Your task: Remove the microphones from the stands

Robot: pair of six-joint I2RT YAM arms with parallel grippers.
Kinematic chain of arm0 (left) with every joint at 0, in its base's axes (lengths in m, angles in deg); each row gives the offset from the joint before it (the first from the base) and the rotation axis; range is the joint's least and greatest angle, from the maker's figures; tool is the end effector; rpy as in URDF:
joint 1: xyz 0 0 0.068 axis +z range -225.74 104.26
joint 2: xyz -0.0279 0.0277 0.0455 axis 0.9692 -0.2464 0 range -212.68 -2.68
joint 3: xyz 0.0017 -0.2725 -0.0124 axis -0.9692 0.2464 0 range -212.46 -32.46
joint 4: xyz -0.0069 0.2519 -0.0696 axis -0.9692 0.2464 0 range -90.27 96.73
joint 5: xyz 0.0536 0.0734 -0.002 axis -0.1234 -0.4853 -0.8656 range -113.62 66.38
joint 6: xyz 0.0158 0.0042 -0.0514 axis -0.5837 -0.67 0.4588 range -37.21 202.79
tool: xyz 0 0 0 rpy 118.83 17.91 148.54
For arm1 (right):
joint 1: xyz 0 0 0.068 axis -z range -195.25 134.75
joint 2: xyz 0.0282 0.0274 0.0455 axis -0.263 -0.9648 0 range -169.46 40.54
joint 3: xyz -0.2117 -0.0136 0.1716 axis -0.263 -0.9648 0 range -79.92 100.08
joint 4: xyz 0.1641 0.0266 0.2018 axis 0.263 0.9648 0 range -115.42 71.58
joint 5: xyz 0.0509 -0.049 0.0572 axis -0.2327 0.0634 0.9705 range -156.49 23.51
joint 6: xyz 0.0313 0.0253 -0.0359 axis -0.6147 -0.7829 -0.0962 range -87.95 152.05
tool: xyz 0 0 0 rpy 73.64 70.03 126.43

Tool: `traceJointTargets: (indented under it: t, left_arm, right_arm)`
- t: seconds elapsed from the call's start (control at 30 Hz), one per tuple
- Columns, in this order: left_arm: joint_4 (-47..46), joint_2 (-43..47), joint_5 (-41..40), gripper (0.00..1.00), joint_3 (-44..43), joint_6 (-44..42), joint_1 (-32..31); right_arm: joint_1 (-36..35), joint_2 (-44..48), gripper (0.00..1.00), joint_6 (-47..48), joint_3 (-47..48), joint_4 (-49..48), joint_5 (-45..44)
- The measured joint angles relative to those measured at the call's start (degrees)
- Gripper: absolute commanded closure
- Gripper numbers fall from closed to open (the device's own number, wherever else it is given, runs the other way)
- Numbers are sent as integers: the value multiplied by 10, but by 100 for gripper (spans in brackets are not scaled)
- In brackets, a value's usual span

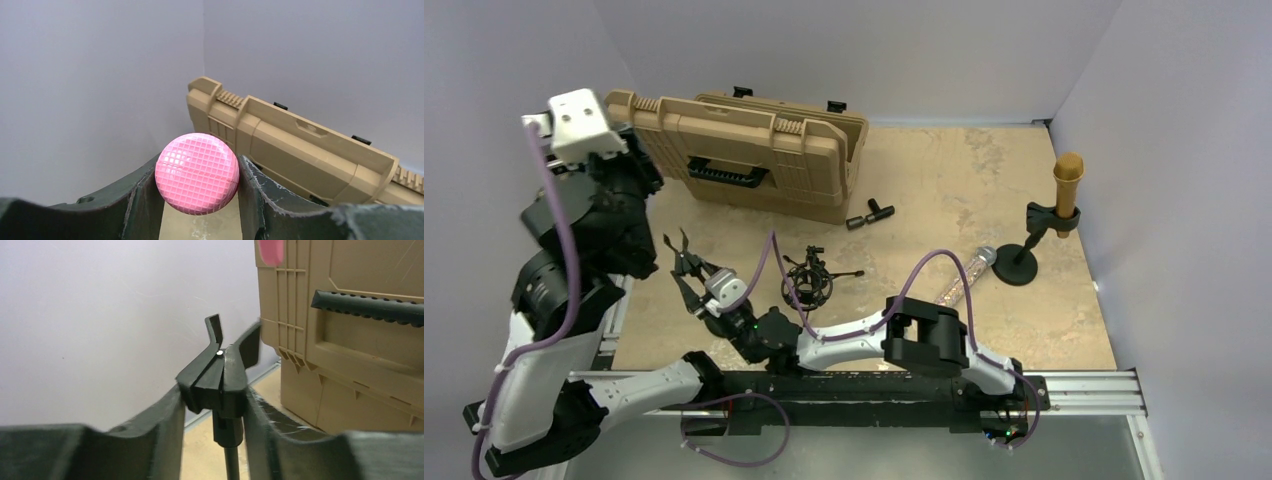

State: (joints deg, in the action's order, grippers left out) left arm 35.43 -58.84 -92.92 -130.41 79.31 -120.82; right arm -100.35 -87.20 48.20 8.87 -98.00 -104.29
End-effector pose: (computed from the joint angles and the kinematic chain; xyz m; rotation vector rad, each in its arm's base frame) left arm 0.0954 -0.0485 0.5499 -0.3536 1.5000 0.3069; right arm 0.0640 0.4911 0.2715 -0.3557 1.0920 0.7492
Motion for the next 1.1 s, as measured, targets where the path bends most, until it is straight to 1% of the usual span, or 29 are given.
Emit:
traceJointTargets:
  t: [0.1,0.17,0.3,0.4,0.53,0.67,0.73,0.9,1.0,1.1]
  left_arm:
    - [18,22,1,100,-19,-2,0]
    - [39,42,0,100,-32,4,0]
    - [68,74,-3,100,-41,17,0]
    - [78,83,-5,100,-40,24,0]
    - [83,84,-6,100,-31,26,0]
    - [83,86,-6,100,-18,28,0]
    - [83,91,-5,100,-9,28,0]
    - [83,111,-6,100,5,29,0]
    - [84,121,-6,100,7,39,0]
    - [87,127,-6,100,8,49,0]
  right_arm:
    - [0,3,33,-9,2,12,-1]
    - [1,15,26,-23,-9,31,4]
    - [0,38,19,-45,-36,65,18]
    - [0,69,17,-67,-67,95,36]
    - [3,132,16,-101,-111,128,77]
    - [16,188,20,-148,-118,160,147]
    - [33,200,21,-174,-99,184,200]
    - [84,197,26,-232,-42,247,311]
    - [105,175,29,-253,12,287,342]
    - [110,147,34,-261,64,326,353]
